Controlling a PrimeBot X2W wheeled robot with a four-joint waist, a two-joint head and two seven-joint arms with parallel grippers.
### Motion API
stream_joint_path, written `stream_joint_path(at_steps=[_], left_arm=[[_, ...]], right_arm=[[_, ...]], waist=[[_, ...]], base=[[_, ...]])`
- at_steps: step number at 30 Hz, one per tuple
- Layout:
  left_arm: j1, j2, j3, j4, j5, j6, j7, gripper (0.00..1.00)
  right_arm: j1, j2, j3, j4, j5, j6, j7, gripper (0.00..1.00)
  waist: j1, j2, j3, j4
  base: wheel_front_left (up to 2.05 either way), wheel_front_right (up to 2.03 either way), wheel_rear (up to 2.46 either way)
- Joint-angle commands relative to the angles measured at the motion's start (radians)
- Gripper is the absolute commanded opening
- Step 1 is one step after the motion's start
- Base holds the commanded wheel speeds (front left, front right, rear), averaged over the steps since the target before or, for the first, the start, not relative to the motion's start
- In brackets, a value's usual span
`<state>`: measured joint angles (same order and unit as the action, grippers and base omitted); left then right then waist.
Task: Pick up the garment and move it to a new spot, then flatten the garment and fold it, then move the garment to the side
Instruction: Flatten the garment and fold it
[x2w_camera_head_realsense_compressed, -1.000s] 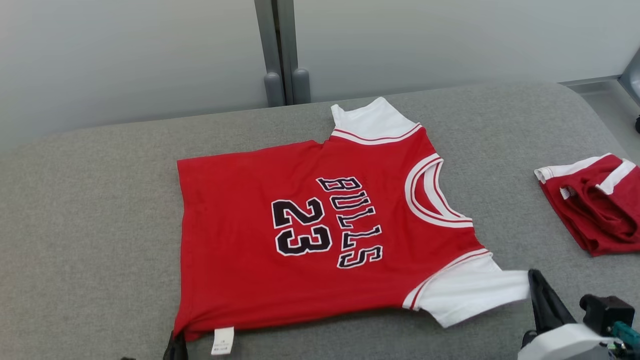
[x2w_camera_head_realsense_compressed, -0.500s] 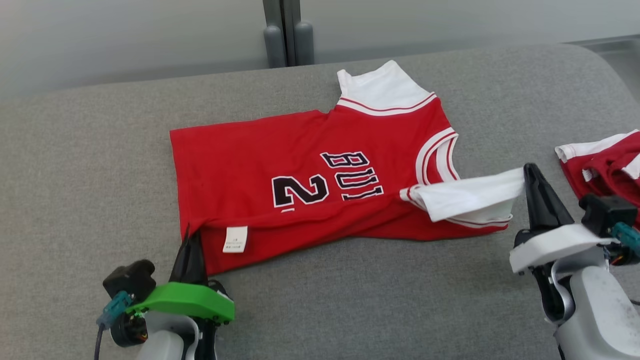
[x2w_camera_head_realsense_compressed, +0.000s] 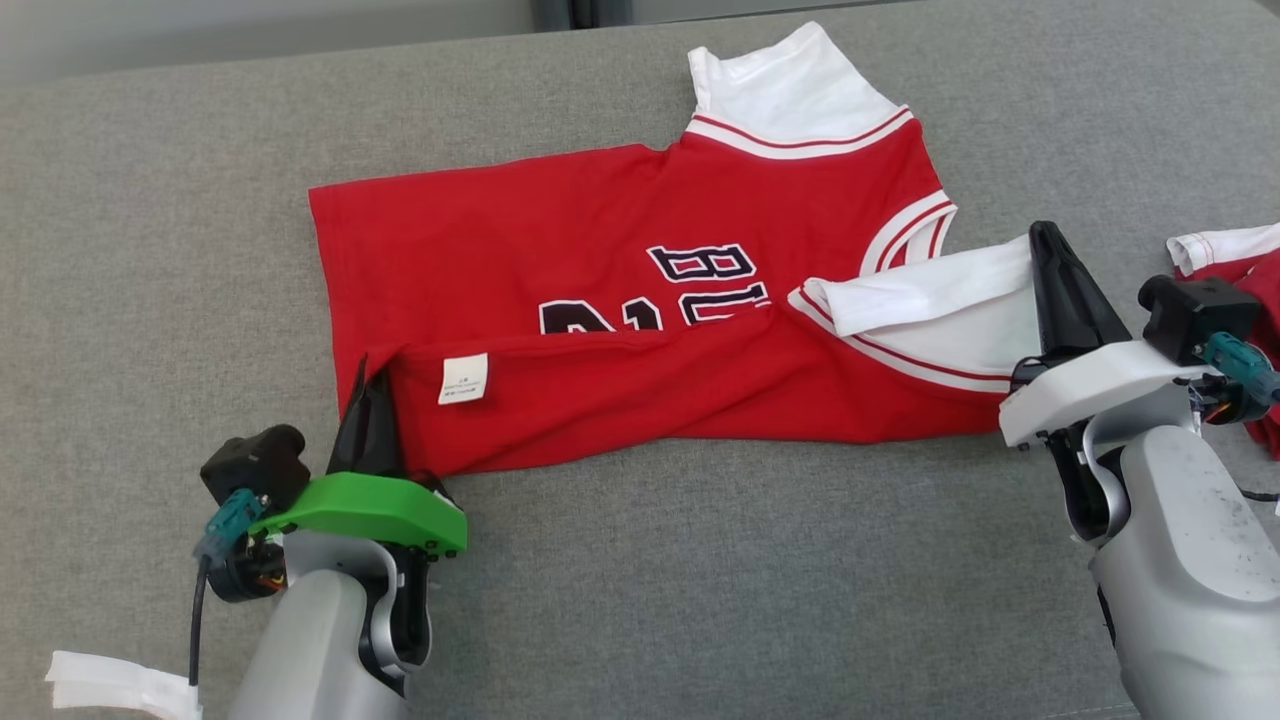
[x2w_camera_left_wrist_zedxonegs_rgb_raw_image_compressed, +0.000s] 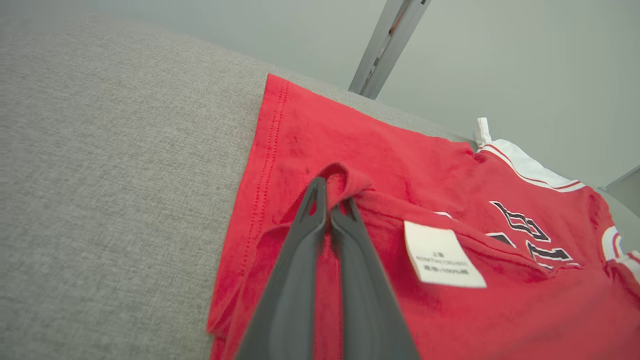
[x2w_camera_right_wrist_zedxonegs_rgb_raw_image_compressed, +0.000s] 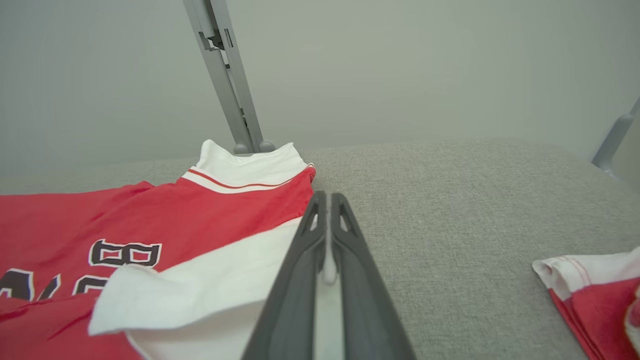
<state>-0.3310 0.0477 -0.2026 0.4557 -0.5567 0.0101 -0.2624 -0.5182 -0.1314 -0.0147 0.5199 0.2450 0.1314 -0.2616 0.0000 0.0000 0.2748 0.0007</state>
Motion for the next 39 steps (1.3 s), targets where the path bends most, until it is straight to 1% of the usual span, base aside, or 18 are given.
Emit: stream_joint_path(at_steps=[1,2,8,12,15,18,24,28,33,39], left_arm=[[-0.019,0.007,0.011,-0.007,0.014,0.014,-0.003,0.42],[-0.021,0.007,0.025,-0.02,0.025,0.025,-0.003,1.0],[0.04,0.006,0.072,-0.098,0.105,0.074,-0.003,1.0],[0.1,0.006,0.077,-0.137,0.154,0.096,-0.003,1.0],[0.156,0.006,0.075,-0.144,0.188,0.11,-0.003,1.0],[0.206,0.006,0.062,-0.147,0.232,0.111,-0.003,1.0],[0.307,0.006,0.038,-0.142,0.288,0.11,-0.003,1.0],[0.362,0.006,0.038,-0.131,0.282,0.116,-0.003,1.0],[0.398,0.006,0.037,-0.119,0.278,0.109,-0.003,1.0],[0.37,0.006,0.037,-0.118,0.261,0.114,-0.003,1.0]], right_arm=[[-0.009,0.002,-0.004,0.002,-0.01,-0.002,-0.004,1.0],[-0.01,0.005,-0.01,-0.009,-0.015,-0.002,-0.004,1.0],[0.059,0.023,-0.053,-0.1,-0.065,-0.002,-0.004,1.0],[0.131,0.039,-0.071,-0.148,-0.087,-0.002,-0.004,1.0],[0.197,0.052,-0.07,-0.159,-0.1,-0.002,-0.004,1.0],[0.255,0.061,-0.071,-0.158,-0.11,-0.002,-0.004,1.0],[0.373,0.073,-0.066,-0.143,-0.118,-0.002,-0.004,1.0],[0.43,0.077,-0.072,-0.132,-0.111,-0.002,-0.004,1.0],[0.47,0.079,-0.066,-0.116,-0.105,-0.002,-0.004,1.0],[0.453,0.078,-0.05,-0.11,-0.087,-0.002,-0.004,1.0]], waist=[[0.0,0.0,0.01,-0.001],[0.0,0.0,0.011,-0.002],[0.0,0.0,-0.006,-0.007],[0.0,0.0,-0.035,-0.012],[0.0,0.0,-0.066,-0.018],[0.0,0.0,-0.1,-0.024],[0.0,0.0,-0.172,-0.029],[0.0,0.0,-0.204,-0.028],[0.0,0.0,-0.22,-0.027],[0.0,0.0,-0.191,-0.029]], base=[[0.0,0.0,0.0],[0.0,0.0,0.0],[0.0,0.0,0.0],[0.0,0.0,0.0],[0.0,0.0,0.0],[0.0,0.0,0.0],[0.0,0.0,0.0],[0.0,0.0,0.0],[0.0,0.0,0.0],[0.0,0.0,0.0]])
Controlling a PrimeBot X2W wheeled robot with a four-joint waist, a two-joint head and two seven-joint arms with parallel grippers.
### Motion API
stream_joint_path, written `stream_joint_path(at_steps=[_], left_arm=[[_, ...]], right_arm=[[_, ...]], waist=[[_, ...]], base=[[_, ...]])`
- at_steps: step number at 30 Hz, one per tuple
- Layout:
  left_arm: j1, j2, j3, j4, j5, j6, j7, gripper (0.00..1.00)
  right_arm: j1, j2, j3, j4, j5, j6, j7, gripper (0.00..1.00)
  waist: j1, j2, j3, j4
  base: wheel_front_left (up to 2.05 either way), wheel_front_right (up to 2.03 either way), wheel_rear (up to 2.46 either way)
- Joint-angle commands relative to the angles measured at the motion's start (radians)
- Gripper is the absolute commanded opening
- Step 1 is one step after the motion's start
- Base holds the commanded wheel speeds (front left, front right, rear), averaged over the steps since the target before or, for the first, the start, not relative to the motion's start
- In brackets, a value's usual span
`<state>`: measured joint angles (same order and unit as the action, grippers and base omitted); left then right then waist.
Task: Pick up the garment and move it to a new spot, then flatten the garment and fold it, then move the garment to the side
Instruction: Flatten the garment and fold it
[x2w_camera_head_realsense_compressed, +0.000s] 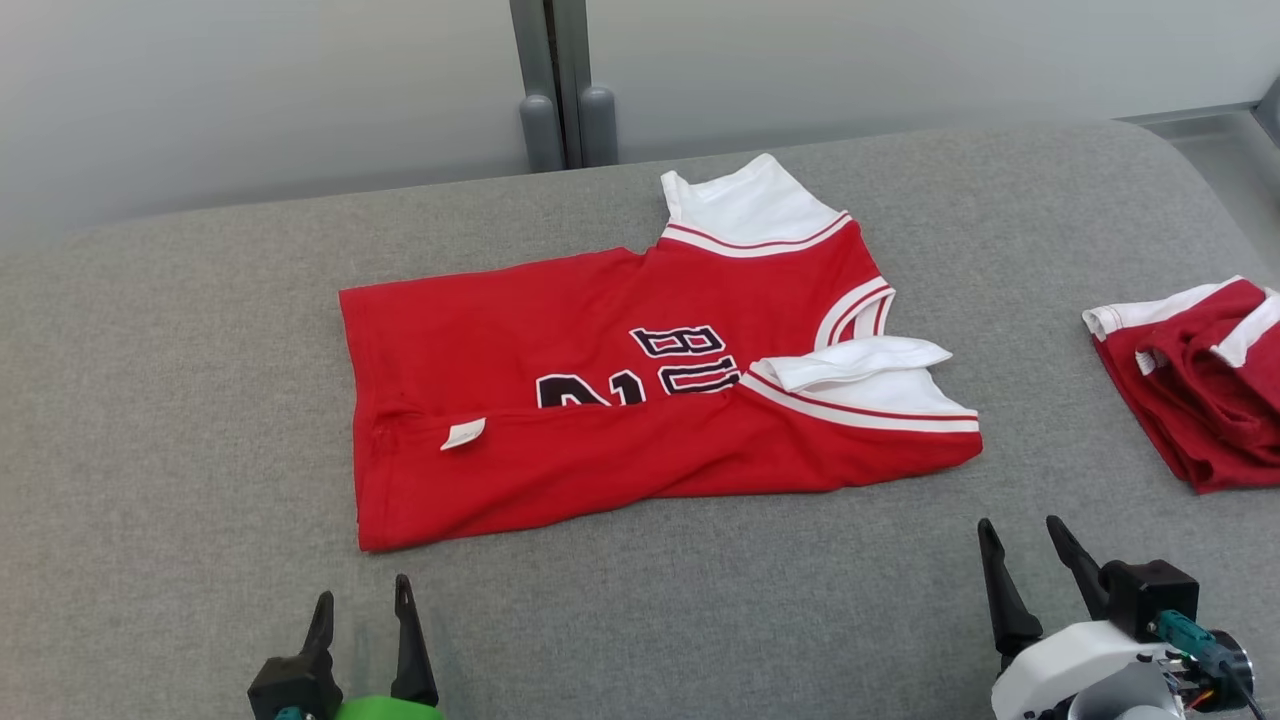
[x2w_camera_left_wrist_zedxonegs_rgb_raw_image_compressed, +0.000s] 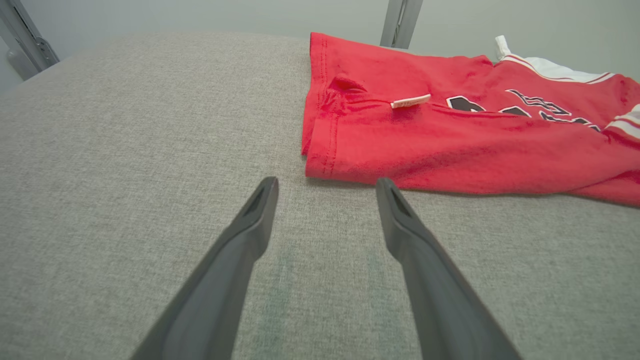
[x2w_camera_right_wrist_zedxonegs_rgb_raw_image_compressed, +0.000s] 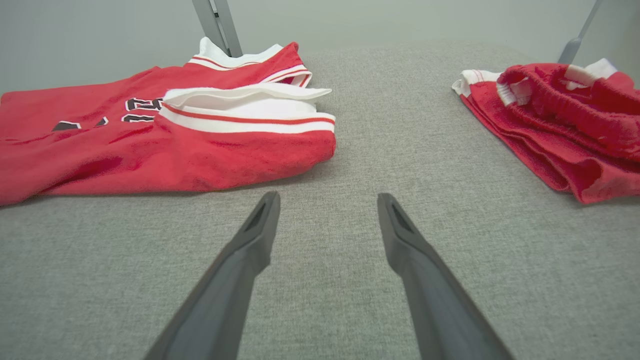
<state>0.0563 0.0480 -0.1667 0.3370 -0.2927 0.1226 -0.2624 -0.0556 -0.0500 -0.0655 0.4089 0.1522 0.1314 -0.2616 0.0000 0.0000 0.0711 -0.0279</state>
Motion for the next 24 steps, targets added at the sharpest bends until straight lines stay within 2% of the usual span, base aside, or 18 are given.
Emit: stream_joint_path(at_steps=[1,7,15,24], left_arm=[[-0.03,0.006,0.001,0.0,-0.004,0.003,-0.003,1.0],[-0.117,0.006,0.007,0.02,-0.017,0.004,-0.003,1.0],[-0.246,0.006,0.034,0.128,-0.011,-0.008,-0.003,1.0],[-0.301,0.005,0.027,0.255,-0.014,-0.015,0.001,1.0]], right_arm=[[-0.018,-0.003,0.002,0.001,0.008,-0.002,-0.004,1.0],[-0.089,-0.003,0.004,0.001,0.013,-0.002,-0.004,1.0],[-0.205,-0.003,0.016,0.021,-0.029,-0.002,-0.004,1.0],[-0.275,-0.003,0.002,0.124,-0.05,-0.002,-0.004,1.0]], waist=[[0.0,0.0,0.022,0.0],[0.0,0.0,0.096,0.002],[0.0,0.0,0.192,-0.002],[0.0,0.0,0.234,0.004]], base=[[0.0,0.0,0.0],[0.0,0.0,0.0],[0.0,0.0,0.0],[0.0,0.0,0.0]])
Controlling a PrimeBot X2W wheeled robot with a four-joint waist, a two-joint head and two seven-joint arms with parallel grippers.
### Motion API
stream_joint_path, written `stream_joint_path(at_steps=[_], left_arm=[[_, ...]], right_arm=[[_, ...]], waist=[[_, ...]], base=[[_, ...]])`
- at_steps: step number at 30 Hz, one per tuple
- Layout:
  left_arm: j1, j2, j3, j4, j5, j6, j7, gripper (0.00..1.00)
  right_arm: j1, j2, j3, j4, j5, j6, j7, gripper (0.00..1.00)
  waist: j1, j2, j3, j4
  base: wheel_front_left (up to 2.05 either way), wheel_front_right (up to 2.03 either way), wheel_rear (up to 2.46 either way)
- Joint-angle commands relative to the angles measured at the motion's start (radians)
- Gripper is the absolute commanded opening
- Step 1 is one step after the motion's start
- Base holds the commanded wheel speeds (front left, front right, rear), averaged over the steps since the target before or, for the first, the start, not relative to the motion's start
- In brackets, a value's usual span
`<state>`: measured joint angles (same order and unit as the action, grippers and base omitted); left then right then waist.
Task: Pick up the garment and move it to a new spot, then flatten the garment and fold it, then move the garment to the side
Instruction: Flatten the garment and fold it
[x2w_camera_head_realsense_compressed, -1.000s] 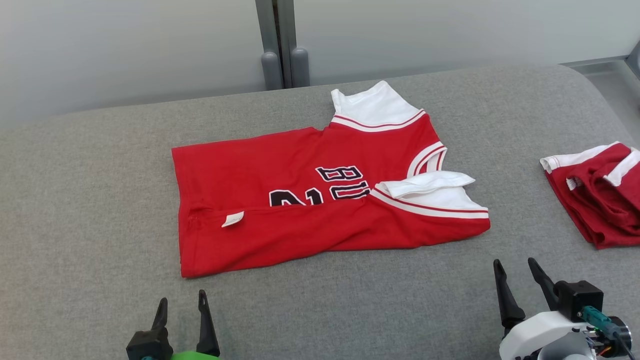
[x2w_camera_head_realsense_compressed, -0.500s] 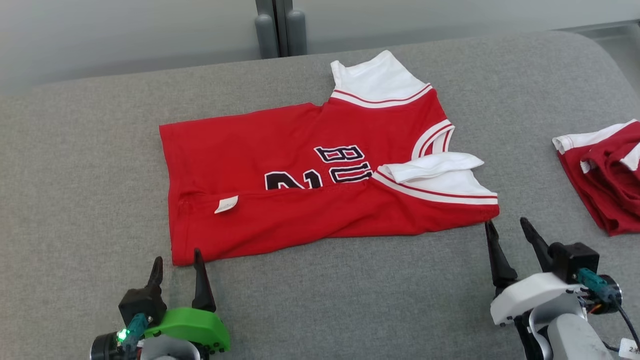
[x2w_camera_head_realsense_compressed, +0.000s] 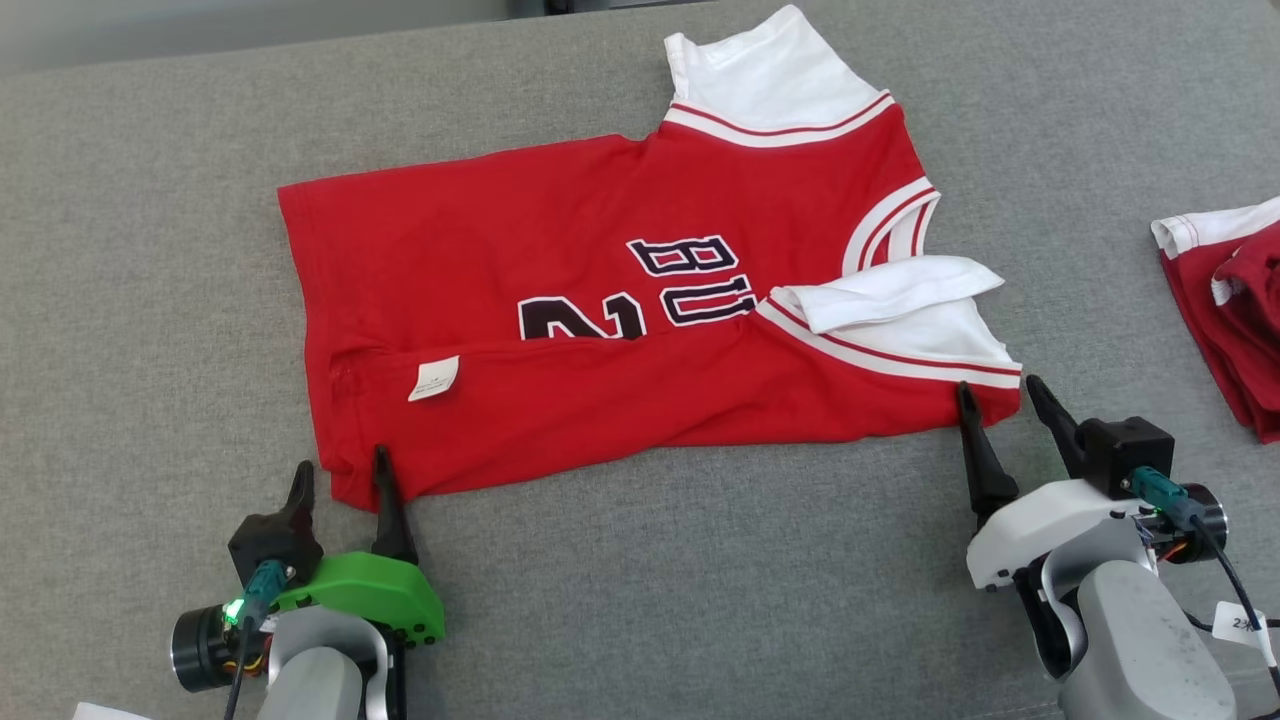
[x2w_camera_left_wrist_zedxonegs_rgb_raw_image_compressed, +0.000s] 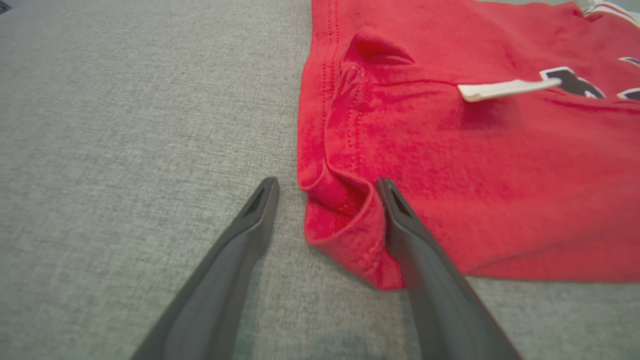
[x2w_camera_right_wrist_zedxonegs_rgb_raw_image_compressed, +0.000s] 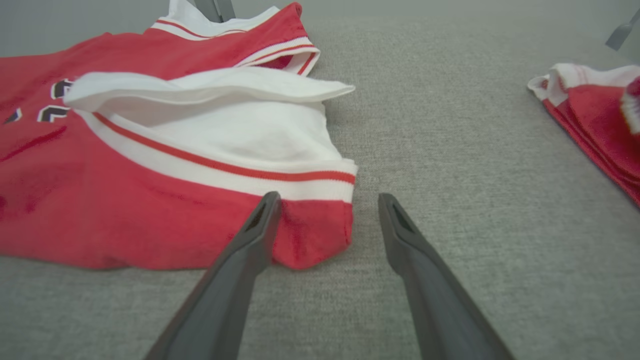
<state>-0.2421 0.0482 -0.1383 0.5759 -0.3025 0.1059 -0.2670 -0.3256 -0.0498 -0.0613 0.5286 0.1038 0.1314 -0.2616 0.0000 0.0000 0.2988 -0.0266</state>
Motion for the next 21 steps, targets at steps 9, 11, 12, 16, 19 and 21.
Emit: stream_joint_path(at_steps=[9,11,12,16,19,21], left_arm=[[-0.009,0.002,-0.064,0.174,-0.056,-0.038,0.02,0.0],[-0.016,0.0,-0.072,0.188,-0.068,-0.045,0.022,0.0],[-0.019,0.0,-0.076,0.189,-0.07,-0.046,0.022,0.0],[-0.039,0.002,-0.067,0.137,-0.071,-0.05,0.017,0.0],[-0.052,0.003,-0.044,0.05,-0.051,-0.051,0.007,0.0],[-0.058,0.006,-0.011,-0.037,-0.033,-0.05,0.003,0.0]], right_arm=[[-0.029,0.0,0.044,0.101,0.073,-0.001,-0.001,0.0],[-0.029,0.0,0.045,0.095,0.094,-0.001,-0.001,0.0],[-0.03,-0.001,0.043,0.09,0.1,-0.001,-0.001,0.0],[-0.04,-0.004,0.027,0.047,0.12,-0.002,-0.002,0.0],[-0.053,-0.004,0.015,0.011,0.13,-0.002,-0.002,0.0],[-0.069,-0.013,0.014,-0.019,0.138,-0.002,-0.002,0.0]], waist=[[0.0,0.0,0.014,0.009],[0.0,0.0,0.014,0.01],[0.0,0.0,0.014,0.01],[0.0,0.0,0.01,0.013],[0.0,0.0,0.0,0.015],[0.0,0.0,-0.017,0.017]], base=[[0.0,0.0,0.0],[0.0,0.0,0.0],[0.0,0.0,0.0],[0.0,0.0,0.0],[0.0,0.0,0.0],[0.0,0.0,0.0]])
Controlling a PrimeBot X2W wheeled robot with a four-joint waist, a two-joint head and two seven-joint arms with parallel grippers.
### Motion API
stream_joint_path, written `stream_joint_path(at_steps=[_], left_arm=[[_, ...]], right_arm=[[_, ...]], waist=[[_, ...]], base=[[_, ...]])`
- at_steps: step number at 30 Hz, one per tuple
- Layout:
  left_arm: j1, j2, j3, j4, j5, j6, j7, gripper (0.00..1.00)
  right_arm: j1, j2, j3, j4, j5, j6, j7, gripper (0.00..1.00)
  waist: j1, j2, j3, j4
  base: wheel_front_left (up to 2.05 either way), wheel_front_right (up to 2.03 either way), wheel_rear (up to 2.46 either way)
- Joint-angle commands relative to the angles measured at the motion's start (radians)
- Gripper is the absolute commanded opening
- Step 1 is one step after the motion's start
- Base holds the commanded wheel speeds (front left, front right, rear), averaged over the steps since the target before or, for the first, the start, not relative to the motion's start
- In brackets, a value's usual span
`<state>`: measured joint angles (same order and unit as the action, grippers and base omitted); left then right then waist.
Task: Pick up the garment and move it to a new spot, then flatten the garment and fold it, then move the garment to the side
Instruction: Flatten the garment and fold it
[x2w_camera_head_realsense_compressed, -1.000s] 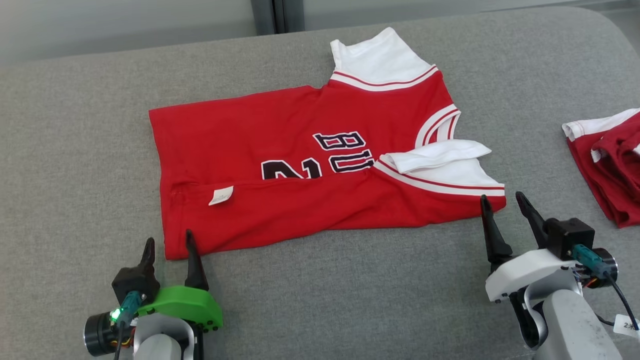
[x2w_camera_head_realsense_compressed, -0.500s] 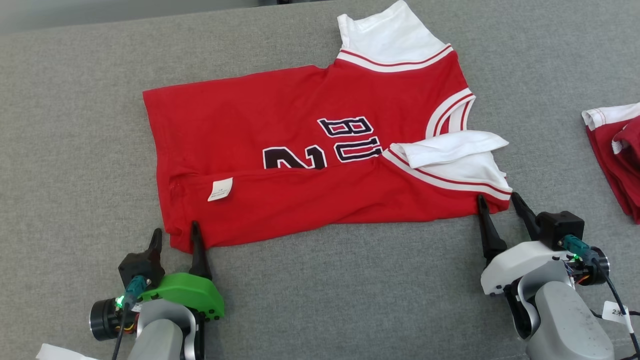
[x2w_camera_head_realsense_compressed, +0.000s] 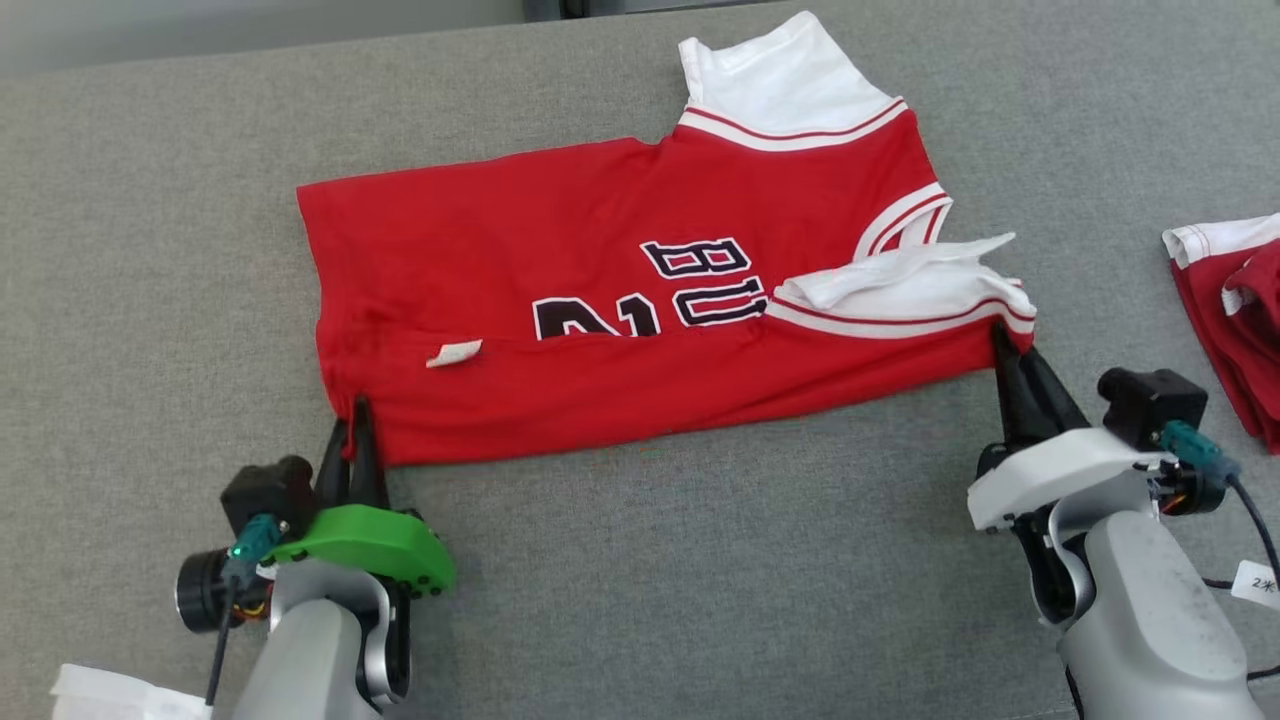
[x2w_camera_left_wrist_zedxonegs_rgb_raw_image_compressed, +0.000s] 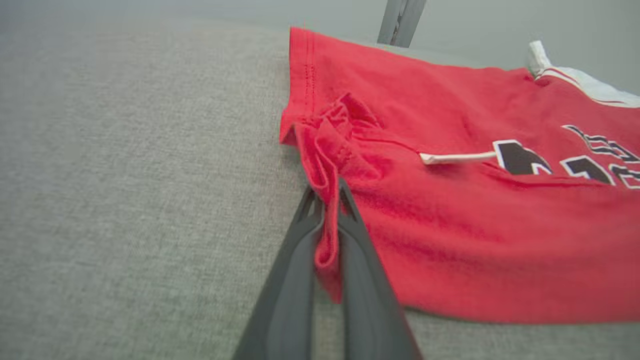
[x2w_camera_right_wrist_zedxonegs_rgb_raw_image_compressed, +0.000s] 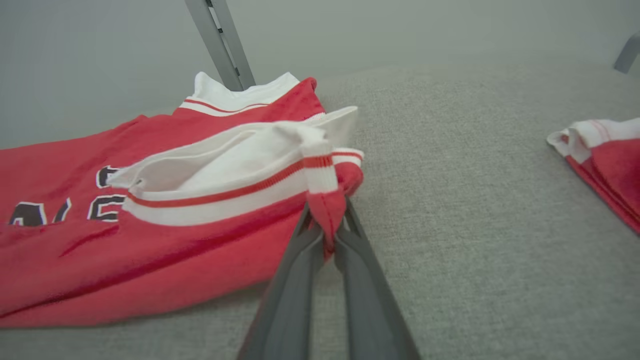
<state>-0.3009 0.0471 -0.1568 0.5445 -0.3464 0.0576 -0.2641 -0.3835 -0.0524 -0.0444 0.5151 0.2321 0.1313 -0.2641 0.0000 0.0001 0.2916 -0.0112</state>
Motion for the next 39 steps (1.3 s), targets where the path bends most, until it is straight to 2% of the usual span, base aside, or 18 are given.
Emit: stream_joint_path(at_steps=[1,5,8,15,20,21,22,23,24,25,34,39], left_arm=[[0.001,0.008,0.02,-0.037,0.017,-0.005,0.0,0.0],[0.014,0.007,0.061,-0.139,0.022,-0.008,0.0,0.0],[0.05,0.008,0.077,-0.164,0.009,-0.008,0.0,0.0],[0.187,0.008,0.044,-0.096,-0.036,-0.001,0.0,0.0],[0.272,0.008,-0.001,-0.056,-0.079,0.013,0.0,0.0],[0.282,0.008,-0.01,-0.052,-0.087,0.016,0.0,0.0],[0.284,0.008,-0.016,-0.052,-0.091,0.017,0.0,0.0],[0.276,0.007,-0.024,-0.058,-0.09,0.021,0.0,0.48],[0.266,0.007,-0.027,-0.062,-0.086,0.023,0.0,0.89],[0.248,0.007,-0.029,-0.07,-0.079,0.025,0.0,1.0],[0.07,0.007,-0.024,-0.103,-0.016,0.046,0.0,1.0],[-0.103,0.011,0.013,0.008,0.04,0.046,0.0,1.0]], right_arm=[[-0.018,-0.016,-0.003,-0.015,0.017,-0.001,0.0,0.0],[-0.038,-0.039,0.002,-0.048,0.055,-0.001,0.0,0.0],[-0.019,-0.056,0.015,-0.043,0.092,-0.001,0.0,0.0],[0.119,-0.08,0.076,0.007,0.159,-0.001,0.0,0.0],[0.218,-0.101,0.109,0.028,0.187,-0.001,0.0,0.0],[0.23,-0.105,0.115,0.031,0.189,-0.001,0.0,0.18],[0.237,-0.11,0.118,0.033,0.191,-0.001,0.0,0.54],[0.229,-0.115,0.124,0.027,0.19,-0.001,0.0,1.0],[0.219,-0.118,0.124,0.021,0.184,-0.001,0.0,1.0],[0.205,-0.119,0.125,0.013,0.177,-0.001,0.0,1.0],[0.059,-0.136,0.139,-0.017,0.122,-0.001,0.0,1.0],[-0.057,-0.148,0.172,0.006,0.096,-0.001,0.0,1.0]], waist=[[0.0,-0.0001,-0.019,0.002],[0.0,-0.0001,-0.061,0.002],[0.0,-0.0001,-0.101,0.0],[0.0,-0.0001,-0.173,-0.003],[0.0,-0.0001,-0.179,0.0],[0.0,-0.0001,-0.175,0.001],[0.0,-0.0001,-0.168,0.001],[0.0,-0.0001,-0.154,0.003],[0.0,-0.0001,-0.146,0.003],[0.0,-0.0001,-0.137,0.004],[0.0,-0.0001,-0.035,0.003],[0.0,-0.0001,0.032,-0.008]], base=[[0.0,0.0,0.0],[0.0,0.0,0.0],[0.0,0.0,0.0],[0.0,0.0,0.0],[0.0,0.0,0.0],[0.0,0.0,0.0],[0.0,0.0,0.0],[0.0,0.0,0.0],[0.0,0.0,0.0],[0.0,0.0,0.0],[0.0,0.0,0.0],[0.0,0.0,0.0]])
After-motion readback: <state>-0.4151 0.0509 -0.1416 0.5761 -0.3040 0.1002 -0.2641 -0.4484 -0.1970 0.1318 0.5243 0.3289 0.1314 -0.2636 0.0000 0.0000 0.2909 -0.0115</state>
